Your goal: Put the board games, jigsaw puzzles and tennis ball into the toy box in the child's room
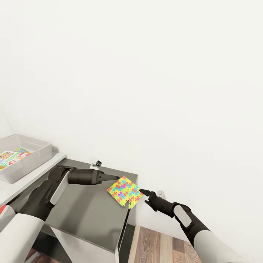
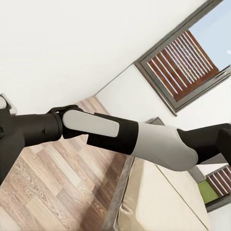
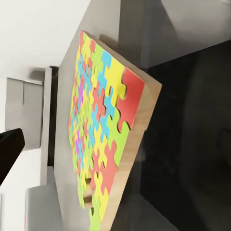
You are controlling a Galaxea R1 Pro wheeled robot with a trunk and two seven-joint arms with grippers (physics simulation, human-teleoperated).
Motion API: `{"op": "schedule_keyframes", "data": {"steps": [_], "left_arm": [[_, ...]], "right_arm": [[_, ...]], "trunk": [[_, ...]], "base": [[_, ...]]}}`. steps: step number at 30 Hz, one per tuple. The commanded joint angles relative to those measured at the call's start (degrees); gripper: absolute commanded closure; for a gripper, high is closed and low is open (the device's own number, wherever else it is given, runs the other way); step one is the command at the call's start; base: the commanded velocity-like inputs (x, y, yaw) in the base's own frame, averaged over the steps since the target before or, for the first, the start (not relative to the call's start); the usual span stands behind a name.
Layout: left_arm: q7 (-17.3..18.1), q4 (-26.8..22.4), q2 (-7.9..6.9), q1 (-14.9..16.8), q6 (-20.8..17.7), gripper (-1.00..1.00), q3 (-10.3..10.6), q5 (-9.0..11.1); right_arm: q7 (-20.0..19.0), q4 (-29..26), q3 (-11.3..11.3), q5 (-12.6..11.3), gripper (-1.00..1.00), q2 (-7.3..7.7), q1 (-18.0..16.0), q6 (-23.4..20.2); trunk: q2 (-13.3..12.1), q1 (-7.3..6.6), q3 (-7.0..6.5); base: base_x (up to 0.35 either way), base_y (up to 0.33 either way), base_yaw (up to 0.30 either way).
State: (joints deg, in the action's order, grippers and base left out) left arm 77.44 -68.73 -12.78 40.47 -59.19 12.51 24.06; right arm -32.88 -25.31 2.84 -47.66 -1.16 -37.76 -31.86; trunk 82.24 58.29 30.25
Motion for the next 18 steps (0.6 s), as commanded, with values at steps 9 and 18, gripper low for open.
{"op": "schedule_keyframes", "data": {"steps": [9, 18], "left_arm": [[0.1, 0.0, -0.05, 0.1, -0.5, -1.0, 0.1, 0.2], [0.1, 0.0, -0.03, 0.1, -0.5, -1.0, 0.1, 0.2]], "right_arm": [[0.0, 0.0, 0.1, -0.3, -1.0, 0.02, 0.0, -0.2], [0.0, 0.0, 0.1, -0.3, -1.0, 0.03, 0.0, -0.2]], "trunk": [[0.0, 0.0, 0.06], [0.0, 0.0, 0.06]], "base": [[0.0, 0.004, 0.0], [0.085, 0.072, 0.0]]}}
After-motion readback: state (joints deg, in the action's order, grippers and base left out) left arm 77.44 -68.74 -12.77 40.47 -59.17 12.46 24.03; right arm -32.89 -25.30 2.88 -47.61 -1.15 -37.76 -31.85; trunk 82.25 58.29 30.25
